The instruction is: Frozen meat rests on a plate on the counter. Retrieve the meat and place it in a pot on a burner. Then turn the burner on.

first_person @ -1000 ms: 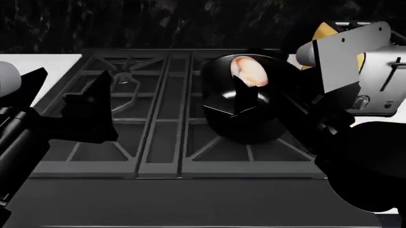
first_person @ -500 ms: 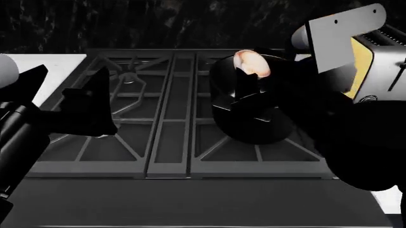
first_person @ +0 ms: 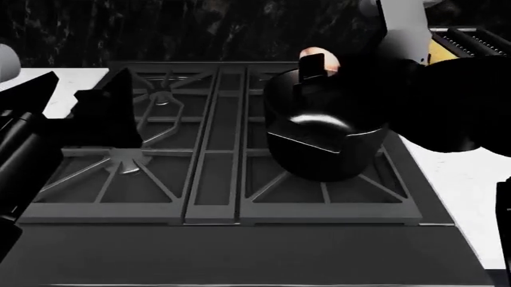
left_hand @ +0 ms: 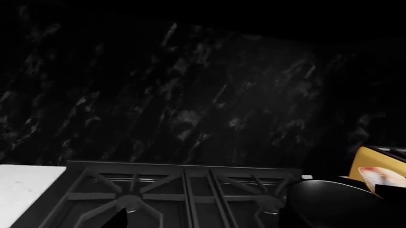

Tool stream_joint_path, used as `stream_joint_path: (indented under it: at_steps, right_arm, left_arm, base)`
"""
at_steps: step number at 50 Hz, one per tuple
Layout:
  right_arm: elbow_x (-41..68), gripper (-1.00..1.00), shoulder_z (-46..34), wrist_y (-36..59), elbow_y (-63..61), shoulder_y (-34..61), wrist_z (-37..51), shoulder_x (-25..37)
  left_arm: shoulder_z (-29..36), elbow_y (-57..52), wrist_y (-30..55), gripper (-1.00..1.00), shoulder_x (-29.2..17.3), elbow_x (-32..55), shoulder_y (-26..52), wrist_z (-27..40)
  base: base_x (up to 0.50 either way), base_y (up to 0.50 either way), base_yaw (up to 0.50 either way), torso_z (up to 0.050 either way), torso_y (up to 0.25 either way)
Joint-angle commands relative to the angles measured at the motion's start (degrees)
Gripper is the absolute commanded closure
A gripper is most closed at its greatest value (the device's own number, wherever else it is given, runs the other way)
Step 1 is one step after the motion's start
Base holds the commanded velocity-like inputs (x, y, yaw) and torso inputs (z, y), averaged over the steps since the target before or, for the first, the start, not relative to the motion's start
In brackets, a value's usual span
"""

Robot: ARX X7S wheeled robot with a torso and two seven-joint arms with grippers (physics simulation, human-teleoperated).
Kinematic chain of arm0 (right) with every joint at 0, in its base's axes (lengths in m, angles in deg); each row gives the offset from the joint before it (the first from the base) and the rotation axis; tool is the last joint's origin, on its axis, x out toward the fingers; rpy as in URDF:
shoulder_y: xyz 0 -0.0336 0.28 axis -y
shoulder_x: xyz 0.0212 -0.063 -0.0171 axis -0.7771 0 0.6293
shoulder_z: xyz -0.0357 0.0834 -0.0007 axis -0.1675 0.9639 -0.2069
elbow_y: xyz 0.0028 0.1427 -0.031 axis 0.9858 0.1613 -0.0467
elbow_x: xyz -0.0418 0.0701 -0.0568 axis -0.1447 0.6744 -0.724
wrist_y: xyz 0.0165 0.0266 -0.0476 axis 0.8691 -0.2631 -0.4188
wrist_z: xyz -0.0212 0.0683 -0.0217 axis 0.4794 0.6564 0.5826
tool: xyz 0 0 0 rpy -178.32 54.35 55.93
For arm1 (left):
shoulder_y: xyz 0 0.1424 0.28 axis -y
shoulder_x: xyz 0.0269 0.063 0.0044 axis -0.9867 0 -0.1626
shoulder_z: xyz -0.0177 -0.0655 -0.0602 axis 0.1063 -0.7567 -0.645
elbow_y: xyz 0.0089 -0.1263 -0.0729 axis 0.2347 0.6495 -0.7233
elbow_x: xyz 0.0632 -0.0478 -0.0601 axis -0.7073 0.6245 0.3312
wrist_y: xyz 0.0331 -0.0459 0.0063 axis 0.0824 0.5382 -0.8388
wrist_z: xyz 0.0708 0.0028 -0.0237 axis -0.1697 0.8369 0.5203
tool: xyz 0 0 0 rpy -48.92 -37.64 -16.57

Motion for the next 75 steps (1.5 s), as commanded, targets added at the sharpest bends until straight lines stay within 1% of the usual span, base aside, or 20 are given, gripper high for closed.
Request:
stream_joint_path:
  at_steps: [1,9,18,42,60,75]
  right_arm:
    - [-5.47,1.00,-3.99,0.52,9.55,4.57,-7.06,-1.79]
    - [-10.03,1.00,-7.34,-0.69,15.16,6.21,-12.81,-2.63]
    - [-13.10,1.00,-10.35,-1.31,19.23,6.69,-16.77,-3.15]
    - [-17.41,1.00,-15.19,-1.24,26.63,10.34,-21.87,-5.10]
    - [-18.66,1.00,-17.15,-1.63,28.05,10.03,-23.84,-5.22]
    - [-19.81,1.00,-18.37,-2.55,29.21,10.24,-24.99,-5.82]
  left_arm:
    - [-0.86,0.42,-0.26,-1.00,0.02,-1.47,-1.26,-1.26]
    - [-1.39,0.33,-0.50,-1.00,-0.20,-1.79,-2.24,-1.55]
    - [-1.91,0.12,-0.73,-1.00,-0.54,-1.96,-3.20,-1.79]
    - [-3.74,-0.35,-1.69,-1.00,-1.42,-2.12,-5.31,-2.33]
    - [-3.84,-1.19,-2.52,-1.00,-2.66,-0.01,-5.13,-0.36]
    - [-4.43,-0.89,-2.71,-1.00,-2.48,-1.65,-6.11,-1.56]
  base:
    - [0.00,0.00,0.00,0.000,0.000]
    - [0.00,0.00,0.00,0.000,0.000]
    - [0.00,0.00,0.00,0.000,0.000]
    - [0.00,0.00,0.00,0.000,0.000]
    - [0.00,0.00,0.00,0.000,0.000]
    - [0.00,0.00,0.00,0.000,0.000]
